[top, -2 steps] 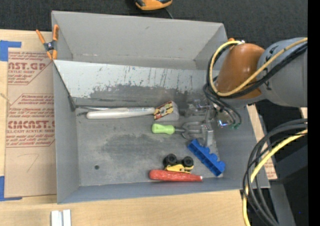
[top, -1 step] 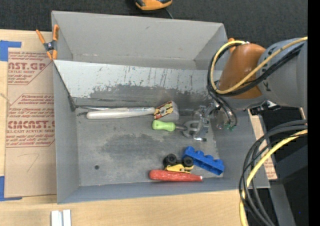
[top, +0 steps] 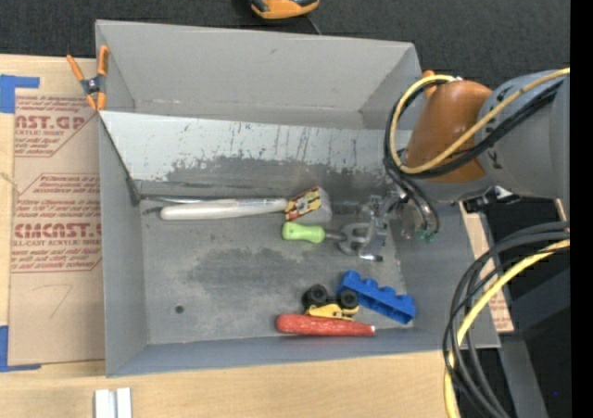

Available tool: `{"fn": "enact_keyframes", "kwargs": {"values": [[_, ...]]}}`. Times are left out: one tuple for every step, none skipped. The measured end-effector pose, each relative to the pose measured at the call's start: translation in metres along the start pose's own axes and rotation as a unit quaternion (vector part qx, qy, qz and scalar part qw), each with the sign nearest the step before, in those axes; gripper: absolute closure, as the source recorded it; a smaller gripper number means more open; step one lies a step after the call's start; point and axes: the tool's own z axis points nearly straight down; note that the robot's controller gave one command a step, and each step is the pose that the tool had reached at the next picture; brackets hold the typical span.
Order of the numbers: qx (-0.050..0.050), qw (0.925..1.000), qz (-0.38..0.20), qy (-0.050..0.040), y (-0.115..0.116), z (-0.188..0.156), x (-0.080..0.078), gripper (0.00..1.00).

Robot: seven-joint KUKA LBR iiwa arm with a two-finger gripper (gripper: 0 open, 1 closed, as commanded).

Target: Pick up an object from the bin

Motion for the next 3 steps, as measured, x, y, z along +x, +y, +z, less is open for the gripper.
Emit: {"fn": "enact_keyframes", "kwargs": {"values": [[0.0, 1.0, 0.0, -0.0002, 0.0, -0.006, 0.0, 1.0], [0.0, 1.0, 0.0, -0.0005, 0.0, -0.013, 0.0, 1.0], [0.0, 1.0, 0.0, -0.0006, 0.0, -0.025, 0.0, 1.0]]}}
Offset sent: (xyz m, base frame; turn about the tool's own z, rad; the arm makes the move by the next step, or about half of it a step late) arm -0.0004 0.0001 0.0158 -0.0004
